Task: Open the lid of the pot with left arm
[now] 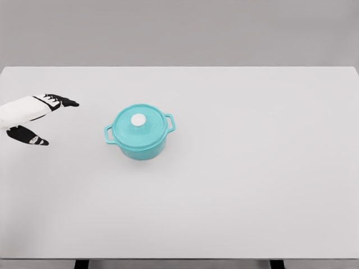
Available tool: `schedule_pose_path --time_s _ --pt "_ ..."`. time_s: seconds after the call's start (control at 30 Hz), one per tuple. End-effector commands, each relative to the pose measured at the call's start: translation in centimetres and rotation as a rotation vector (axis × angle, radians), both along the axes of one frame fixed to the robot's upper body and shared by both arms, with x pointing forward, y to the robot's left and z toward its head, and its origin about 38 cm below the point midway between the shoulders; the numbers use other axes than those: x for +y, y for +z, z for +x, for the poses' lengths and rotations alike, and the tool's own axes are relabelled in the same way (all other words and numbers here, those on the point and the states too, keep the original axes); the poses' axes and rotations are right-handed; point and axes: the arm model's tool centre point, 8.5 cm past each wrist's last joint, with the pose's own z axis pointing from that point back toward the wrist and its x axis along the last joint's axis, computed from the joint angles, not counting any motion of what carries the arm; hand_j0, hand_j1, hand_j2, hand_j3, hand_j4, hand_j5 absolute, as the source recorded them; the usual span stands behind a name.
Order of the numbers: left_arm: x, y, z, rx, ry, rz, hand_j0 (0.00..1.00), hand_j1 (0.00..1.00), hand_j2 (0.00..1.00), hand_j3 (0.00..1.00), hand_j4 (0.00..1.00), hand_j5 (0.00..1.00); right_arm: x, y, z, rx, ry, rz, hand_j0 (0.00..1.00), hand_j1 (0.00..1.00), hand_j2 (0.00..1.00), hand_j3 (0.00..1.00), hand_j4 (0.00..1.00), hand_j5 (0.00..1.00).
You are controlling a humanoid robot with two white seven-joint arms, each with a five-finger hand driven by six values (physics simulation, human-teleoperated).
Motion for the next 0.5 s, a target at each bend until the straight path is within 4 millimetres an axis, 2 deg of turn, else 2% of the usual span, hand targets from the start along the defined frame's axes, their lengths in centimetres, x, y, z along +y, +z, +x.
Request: schedule_pose_path --time_s 0.0,0.2,0.33,0.4,0.47 --pt "-0.1 0.0 0.0 0.002 -0.002 -0.005 1.00 1.00 1.00 1.00 1.00 1.00 0.0 0.0 0.0 0.002 0.001 0.004 1.00 1.00 1.00 1.00 1.00 1.00" --pt "-0.9 -0.6 0.0 0.019 -0.024 0.005 1.00 1.00 1.00 1.00 1.00 1.00 -0.1 0.0 -0.4 0.009 0.000 -0.005 1.00 1.00 1.00 1.00 1.00 1.00" --pt "-0.8 -0.1 0.1 0.008 -0.028 0.021 1.00 1.00 1.00 1.00 1.00 1.00 -0.1 0.0 -0.4 0.009 0.000 -0.005 1.00 1.00 1.00 1.00 1.00 1.00" --pt "-1.4 -0.5 0.0 0.001 -0.042 0.082 1.00 1.00 1.00 1.00 1.00 1.00 -0.1 0.0 -0.4 0.008 -0.001 -0.006 1.00 1.00 1.00 1.00 1.00 1.00" --pt "-3.3 0.2 0.5 -0.017 -0.105 0.136 1.00 1.00 1.00 1.00 1.00 1.00 -0.1 0.0 -0.4 0.008 -0.001 -0.006 1.00 1.00 1.00 1.00 1.00 1.00"
